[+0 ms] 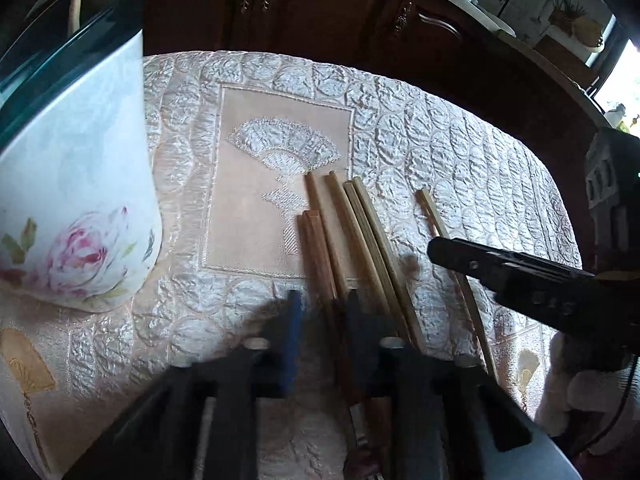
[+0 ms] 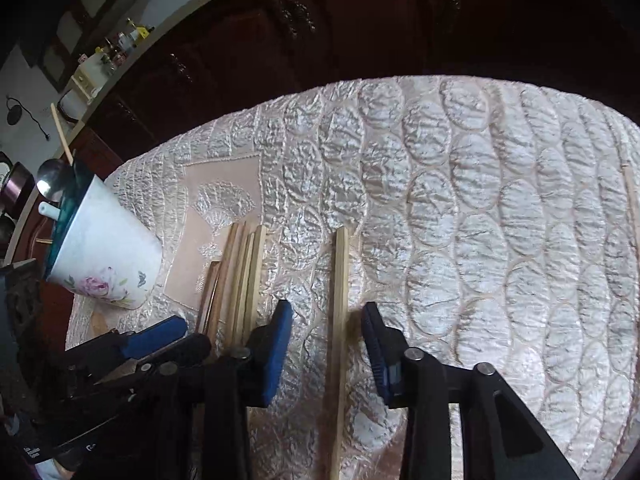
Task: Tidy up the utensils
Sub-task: 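Grasp the wooden-handled fork with the left tool while the right tool grasps a chopstick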
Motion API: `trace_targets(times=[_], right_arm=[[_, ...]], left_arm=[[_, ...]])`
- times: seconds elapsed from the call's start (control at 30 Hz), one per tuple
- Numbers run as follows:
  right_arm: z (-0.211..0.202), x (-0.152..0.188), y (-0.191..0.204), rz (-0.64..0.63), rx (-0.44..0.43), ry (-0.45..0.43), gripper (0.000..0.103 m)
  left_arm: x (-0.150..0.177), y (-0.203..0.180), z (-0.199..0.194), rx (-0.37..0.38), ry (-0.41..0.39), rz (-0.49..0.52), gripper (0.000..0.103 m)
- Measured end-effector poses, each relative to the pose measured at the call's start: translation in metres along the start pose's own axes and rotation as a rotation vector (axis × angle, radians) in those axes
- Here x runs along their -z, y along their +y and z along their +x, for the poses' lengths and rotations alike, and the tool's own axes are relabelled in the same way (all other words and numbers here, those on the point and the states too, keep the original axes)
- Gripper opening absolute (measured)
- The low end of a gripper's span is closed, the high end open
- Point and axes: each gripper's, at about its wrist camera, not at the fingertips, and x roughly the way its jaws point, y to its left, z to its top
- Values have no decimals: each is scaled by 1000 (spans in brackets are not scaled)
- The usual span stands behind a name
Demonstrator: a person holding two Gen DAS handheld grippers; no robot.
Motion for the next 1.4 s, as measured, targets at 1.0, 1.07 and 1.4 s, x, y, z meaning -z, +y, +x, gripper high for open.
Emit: trace_targets(times=[1.0,1.07,1.4], right_arm=[[7,16,17,-35,-1,58,10],[-2,17,19,-43,-21,44,9],[-97,19,42,-62,-119,-137,9]], left_arm=[[29,24,-25,-46,96,114,34],[29,22,-25,-49,89,144,13],[26,46,-117,60,-29,70,11]])
